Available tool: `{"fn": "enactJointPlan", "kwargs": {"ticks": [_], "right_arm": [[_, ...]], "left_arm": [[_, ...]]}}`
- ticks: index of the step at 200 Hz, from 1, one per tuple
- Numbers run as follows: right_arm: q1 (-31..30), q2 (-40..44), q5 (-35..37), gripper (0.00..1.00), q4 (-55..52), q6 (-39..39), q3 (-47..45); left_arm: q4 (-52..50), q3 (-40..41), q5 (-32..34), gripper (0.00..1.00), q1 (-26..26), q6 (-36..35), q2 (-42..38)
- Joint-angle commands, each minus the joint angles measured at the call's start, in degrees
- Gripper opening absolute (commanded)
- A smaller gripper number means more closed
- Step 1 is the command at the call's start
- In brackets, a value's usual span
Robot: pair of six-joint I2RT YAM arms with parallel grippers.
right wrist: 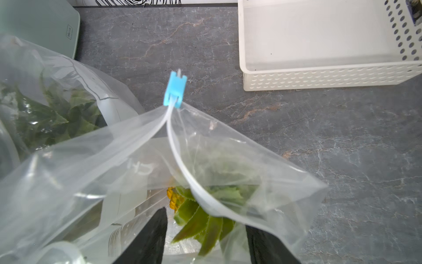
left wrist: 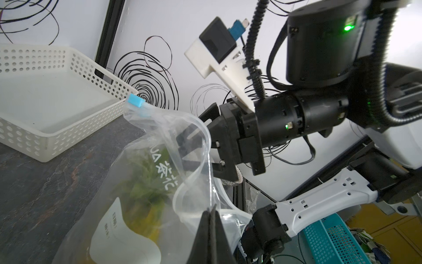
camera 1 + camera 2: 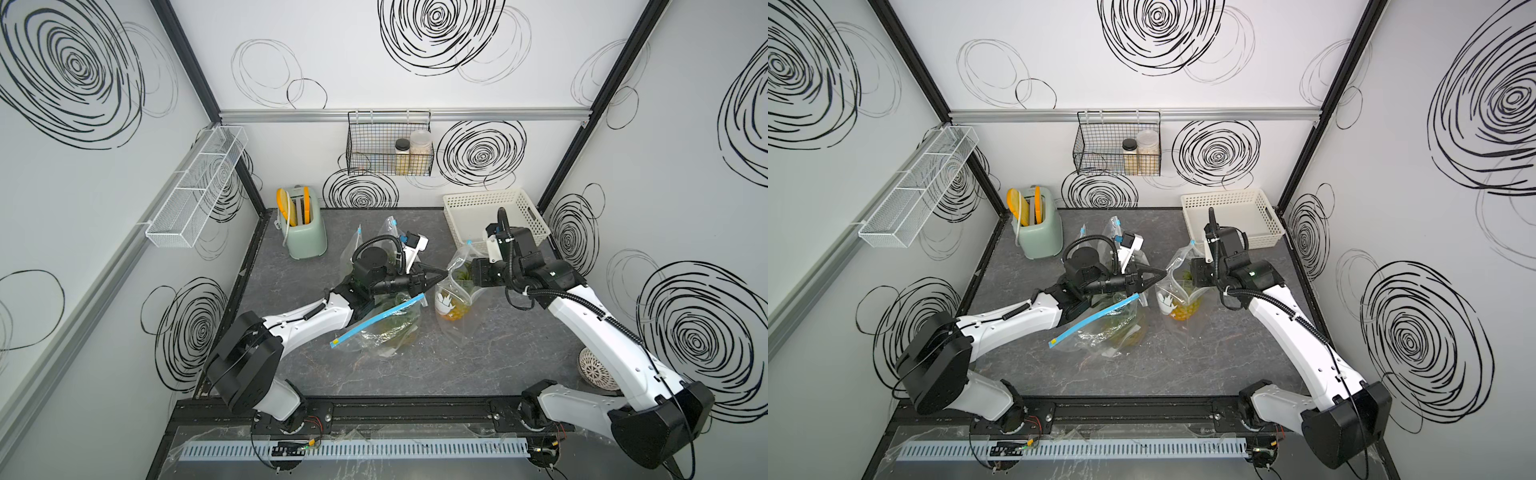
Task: Open the zip-top bag and take out the pineapple
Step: Pick up the pineapple from the zipper food storage bag.
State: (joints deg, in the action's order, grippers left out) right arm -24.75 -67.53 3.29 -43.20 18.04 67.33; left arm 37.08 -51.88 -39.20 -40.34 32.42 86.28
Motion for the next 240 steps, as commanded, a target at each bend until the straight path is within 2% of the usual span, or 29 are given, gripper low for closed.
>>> {"fn": "enactJointPlan", "kwargs": {"ticks": [1, 73, 137, 147, 172, 190, 217, 240], "right_arm": [[1.10, 0.74, -0.66, 0.59, 1.27, 0.68, -1.97], [2.83, -0.67, -6.12, 0.56, 8.49, 1.34, -3.76], [3.83, -0.53, -13.95, 0.43, 17.77, 4.27, -10.84], [4.13, -0.41, -14.68, 0.39, 19.49, 4.63, -11.81], [5.08, -0.12, -16.51, 0.12, 21.75, 5.67, -13.06], [6.09, 1.72, -18.25, 0.00, 23.30, 6.04, -13.76], [7.80, 6.50, -21.11, 0.00, 26.36, 5.63, -15.19], [9.82, 8.91, -25.04, 0.00, 24.65, 4.42, -13.76]], "left_arm": [[7.07, 0.70, -2.02, 0.00, -1.39, -1.12, -3.08], [8.09, 0.90, -2.20, 0.00, -4.99, -3.33, -3.36], [8.71, 1.33, -1.35, 0.00, -5.57, -4.23, -3.66], [8.79, 1.34, -1.32, 0.00, -5.55, -4.38, -3.62], [8.62, 1.42, -1.08, 0.00, -5.52, -4.56, -3.64], [8.54, 1.78, -0.39, 0.00, -5.44, -4.54, -3.60], [8.35, 2.39, 2.03, 0.00, -4.78, -4.15, -3.98], [8.86, 2.33, 4.16, 0.02, -3.98, -3.15, -3.89]]}}
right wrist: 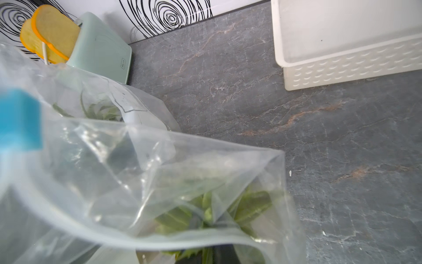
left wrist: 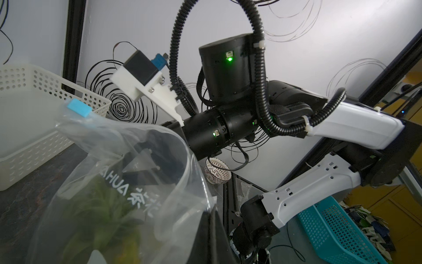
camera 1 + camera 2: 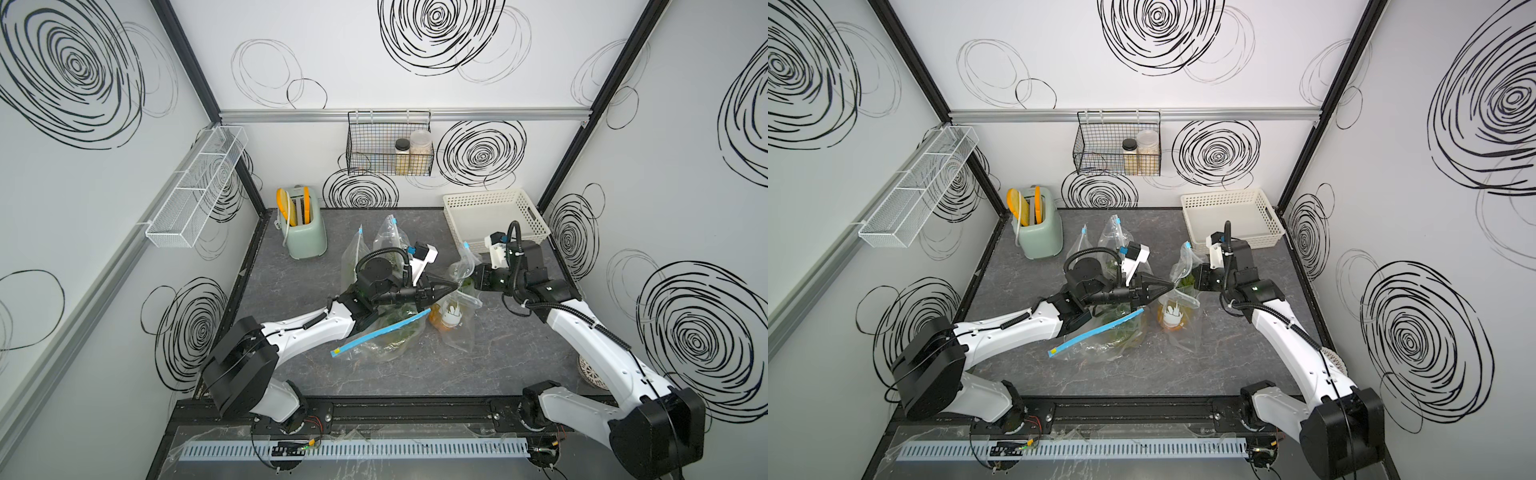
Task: Open the zip-top bag and take out the pineapple
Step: Pick up the pineapple from the zipper food storage bag.
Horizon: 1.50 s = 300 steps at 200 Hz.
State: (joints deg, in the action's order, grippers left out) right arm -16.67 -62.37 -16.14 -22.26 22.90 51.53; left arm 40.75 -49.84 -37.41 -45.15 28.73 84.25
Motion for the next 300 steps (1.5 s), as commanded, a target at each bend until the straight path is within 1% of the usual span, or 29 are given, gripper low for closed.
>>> {"fn": "enactJointPlan", "kwargs": {"ticks": [1, 4, 16, 29, 50, 63, 76, 92, 109, 119, 134, 141, 146, 161, 175, 210, 232, 270, 283, 300], "right_arm": [[1.86, 3.79, -5.72, 0.00, 3.58, -0.46, 2.20], [2.01, 4.05, -6.05, 0.00, 3.21, -0.74, 2.43], [2.85, 4.97, -8.07, 0.00, 2.27, -1.76, 3.49], [4.01, 5.64, -10.25, 0.00, 1.84, -2.34, 4.55], [5.40, 5.94, -13.05, 0.00, 0.94, -3.22, 6.90], [5.92, 5.86, -13.18, 0.00, -0.24, -4.00, 8.59], [6.42, 5.67, -12.58, 0.00, -1.92, -5.00, 10.57], [7.03, 5.63, -12.01, 0.00, -3.55, -5.94, 12.52], [7.68, 5.68, -12.29, 0.00, -4.40, -6.53, 13.86], [7.94, 5.59, -12.42, 0.00, -4.73, -6.87, 14.58], [8.12, 5.58, -12.40, 0.00, -5.07, -7.31, 15.37], [8.13, 5.65, -12.26, 0.00, -5.14, -7.50, 15.70], [8.29, 5.67, -12.10, 0.00, -5.23, -7.59, 15.91], [8.62, 5.67, -12.16, 0.00, -5.29, -7.86, 16.65], [8.84, 5.59, -12.20, 0.00, -5.19, -7.81, 17.14], [9.11, 5.68, -12.45, 0.00, -4.79, -7.68, 19.29], [9.13, 6.08, -12.99, 0.00, -4.54, -7.68, 21.48], [9.80, 6.12, -16.71, 0.00, -2.74, -6.75, 25.46], [9.92, 6.02, -18.17, 0.00, -1.81, -6.26, 26.37], [9.90, 5.80, -20.05, 0.00, -1.00, -6.10, 27.35]], "left_arm": [[5.20, 0.29, 2.44, 0.05, 0.84, 0.58, -1.83], [5.29, 0.23, 2.69, 0.09, 0.97, 0.74, -1.81], [5.49, -0.28, 3.20, 0.17, 1.42, 1.39, -1.32], [5.48, -1.04, 3.14, 0.33, 1.79, 1.92, -0.52], [6.12, -2.09, 2.92, 0.52, 2.20, 3.15, 0.92], [7.77, -1.95, 2.65, 0.59, 2.90, 4.62, 1.64], [10.29, -1.22, 2.40, 0.66, 4.25, 7.62, 2.35], [15.53, 0.19, 0.77, 0.70, 6.62, 13.34, 3.57], [22.00, 1.77, -1.26, 0.78, 9.00, 19.47, 5.22], [25.17, 2.49, -2.27, 0.80, 10.07, 22.18, 6.11], [27.80, 3.23, -3.60, 0.86, 11.06, 24.59, 7.09], [28.29, 3.41, -4.08, 0.87, 11.34, 25.21, 7.37], [28.56, 3.56, -4.46, 0.89, 11.44, 25.48, 7.55], [29.48, 4.16, -5.44, 1.00, 11.48, 26.15, 7.84], [30.62, 4.77, -5.96, 0.97, 11.41, 26.86, 7.86], [33.77, 5.37, -6.25, 0.97, 11.40, 29.79, 9.01], [39.43, 4.88, -6.95, 0.96, 11.37, 34.96, 11.86], [54.18, 2.80, -7.28, 0.96, 11.48, 47.03, 18.90], [57.39, 1.72, -6.82, 0.96, 11.48, 49.72, 20.71], [58.75, -0.05, -6.72, 0.96, 11.39, 51.14, 22.30]]}}
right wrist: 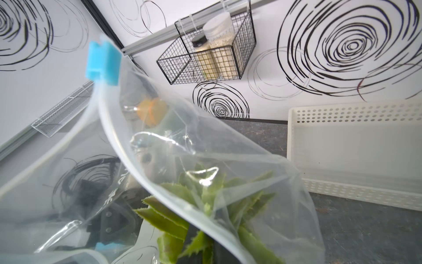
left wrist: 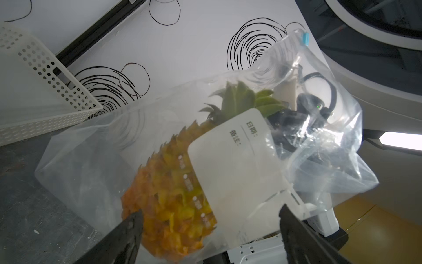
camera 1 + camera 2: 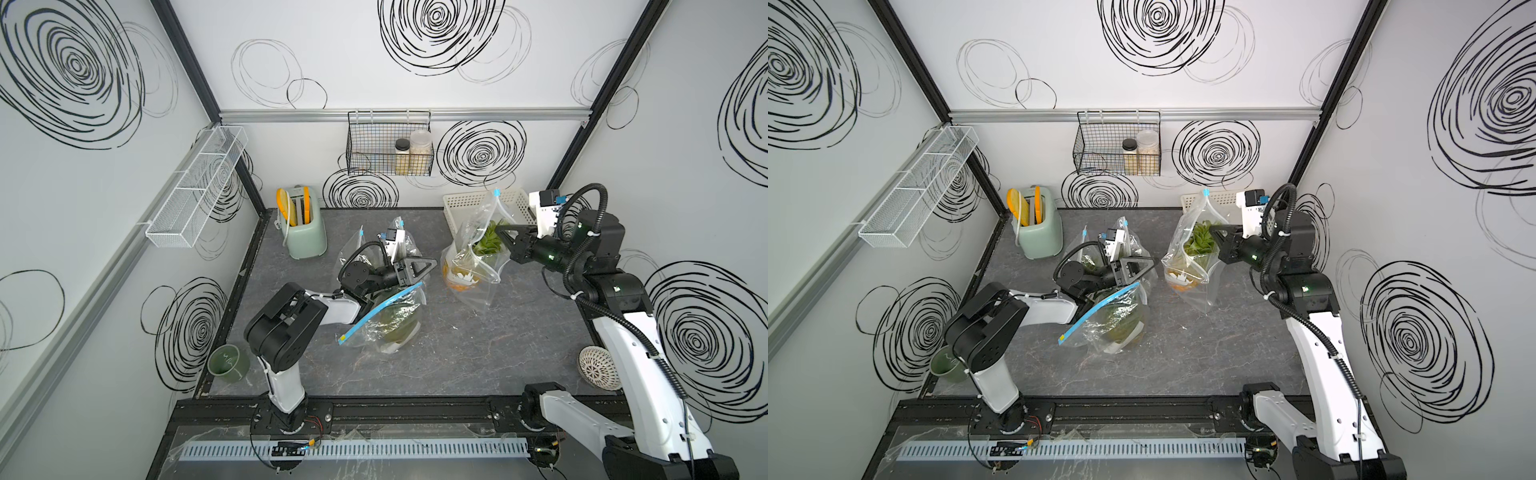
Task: Open the zip-top bag and take out the pineapple
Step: Pick up the pineapple from the zipper food storage bag.
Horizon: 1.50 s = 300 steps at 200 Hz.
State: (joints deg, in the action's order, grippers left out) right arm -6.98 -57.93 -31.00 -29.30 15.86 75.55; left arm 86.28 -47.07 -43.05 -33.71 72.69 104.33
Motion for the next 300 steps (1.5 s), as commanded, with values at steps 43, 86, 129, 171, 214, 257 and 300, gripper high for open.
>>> {"fn": "enactJointPlan", "kwargs": {"ticks": [43, 86, 129, 171, 214, 257, 300], "right_arm": [[0.30, 1.37, -8.07, 0.00, 7.39, 0.57, 4.60], [0.30, 0.82, -9.15, 0.00, 8.72, 0.60, 5.63], [0.31, -0.53, -9.25, 0.00, 8.83, 0.23, 8.12], [0.35, -1.67, -9.07, 0.00, 9.34, -0.16, 9.73], [0.35, -2.36, -8.52, 0.00, 10.47, -0.19, 9.61], [0.31, -2.80, -8.46, 0.00, 11.89, 0.26, 9.44], [0.39, -2.55, -8.78, 0.00, 12.95, 0.76, 8.61]], "left_arm": [[13.12, -7.38, -1.51, 0.96, -0.90, 8.65, 4.70], [12.72, -8.58, -1.67, 0.96, -1.20, 8.98, 6.23], [11.81, -7.20, -2.03, 0.96, -0.48, 8.00, 6.93], [11.20, -6.68, -2.76, 0.96, -1.00, 7.61, 6.19], [12.11, -5.58, -2.22, 0.96, -2.55, 8.31, 6.06], [15.40, -6.17, -0.76, 0.97, -3.99, 10.90, 7.84], [17.61, -8.12, -0.02, 0.42, -3.82, 13.54, 8.96]]}}
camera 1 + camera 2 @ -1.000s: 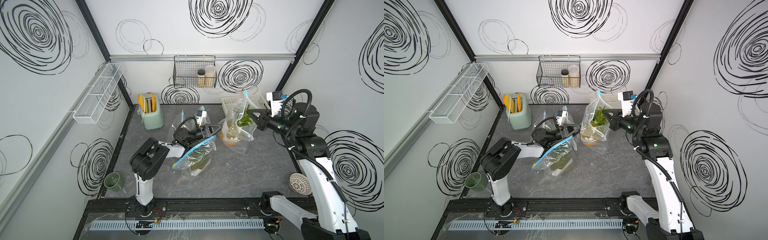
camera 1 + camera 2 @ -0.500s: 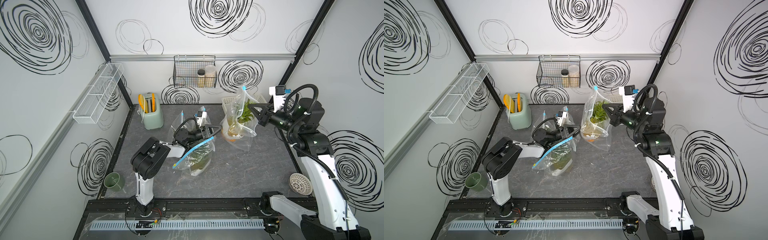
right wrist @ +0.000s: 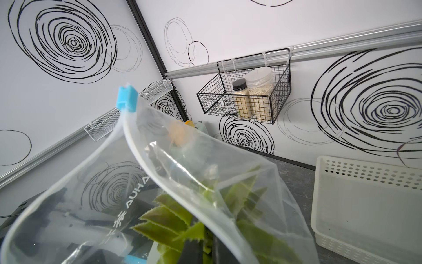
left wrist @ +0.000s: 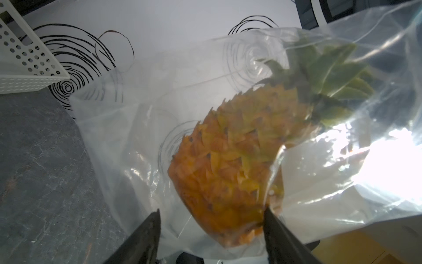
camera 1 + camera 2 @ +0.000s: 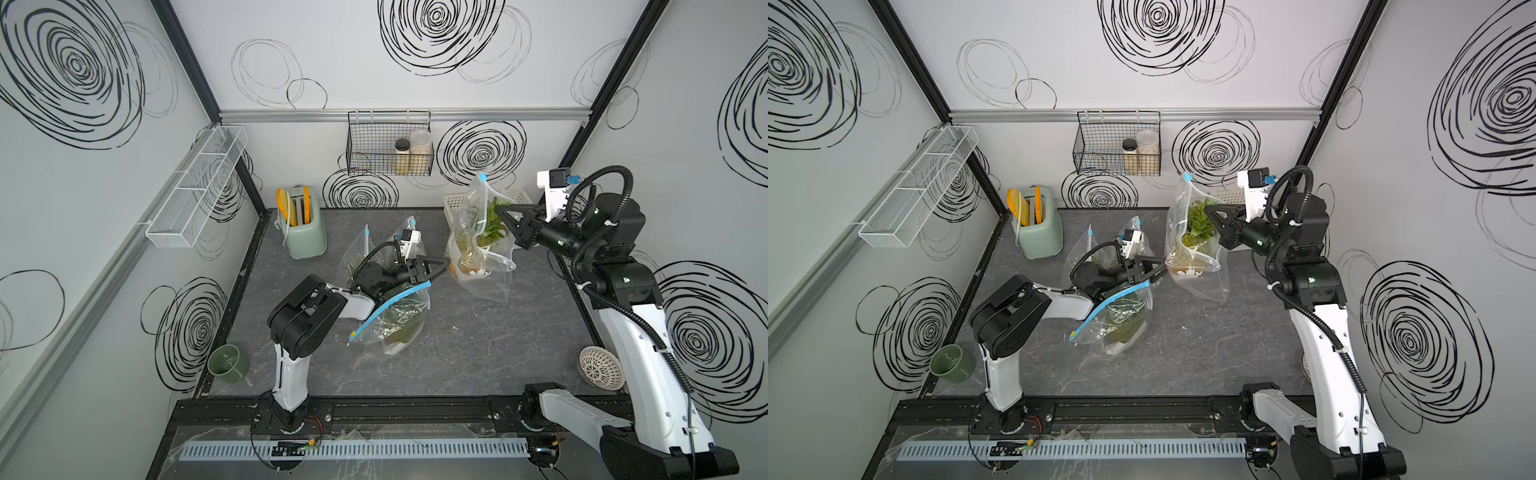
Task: Open the zip-top bag and take out the pineapple
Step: Pick up the pineapple from the zipper food storage bag.
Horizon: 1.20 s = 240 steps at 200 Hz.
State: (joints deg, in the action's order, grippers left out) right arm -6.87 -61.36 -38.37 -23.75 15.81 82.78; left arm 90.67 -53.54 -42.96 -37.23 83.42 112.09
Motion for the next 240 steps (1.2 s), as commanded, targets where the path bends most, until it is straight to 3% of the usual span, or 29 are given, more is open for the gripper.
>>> {"fn": "enactJointPlan", "kwargs": {"ticks": [1, 24, 36, 82, 131, 171, 240], "right_arm": [[0.28, 0.89, -1.34, 0.00, 7.44, 0.80, 1.35], [0.41, 1.00, -1.69, 0.00, 7.67, 1.05, 0.71], [0.54, 1.12, -1.89, 0.00, 7.83, 1.11, 0.58], [0.76, 1.40, -2.51, 0.00, 7.79, 1.58, 0.97], [0.81, 1.46, -3.24, 0.00, 6.94, 1.89, 2.84], [0.90, 0.83, -4.12, 0.00, 5.77, 2.20, 5.67], [0.90, 0.28, -7.45, 0.00, 6.78, 4.58, 7.74]], "left_arm": [[13.26, -1.70, -0.11, 0.40, -0.30, 2.80, 1.16], [13.24, -2.23, -0.12, 0.17, -0.12, 2.85, 1.02], [12.72, -2.21, -0.05, 0.00, 0.05, 2.82, 0.95], [5.68, -0.19, 1.07, 0.00, 0.58, -3.31, -0.88], [-17.47, 0.63, 3.92, 0.00, 0.40, -20.07, -7.41], [-38.86, 0.28, 12.09, 0.00, -0.03, -35.51, -14.52], [-59.77, -3.20, 27.22, 0.00, -2.44, -48.25, -16.48]]}}
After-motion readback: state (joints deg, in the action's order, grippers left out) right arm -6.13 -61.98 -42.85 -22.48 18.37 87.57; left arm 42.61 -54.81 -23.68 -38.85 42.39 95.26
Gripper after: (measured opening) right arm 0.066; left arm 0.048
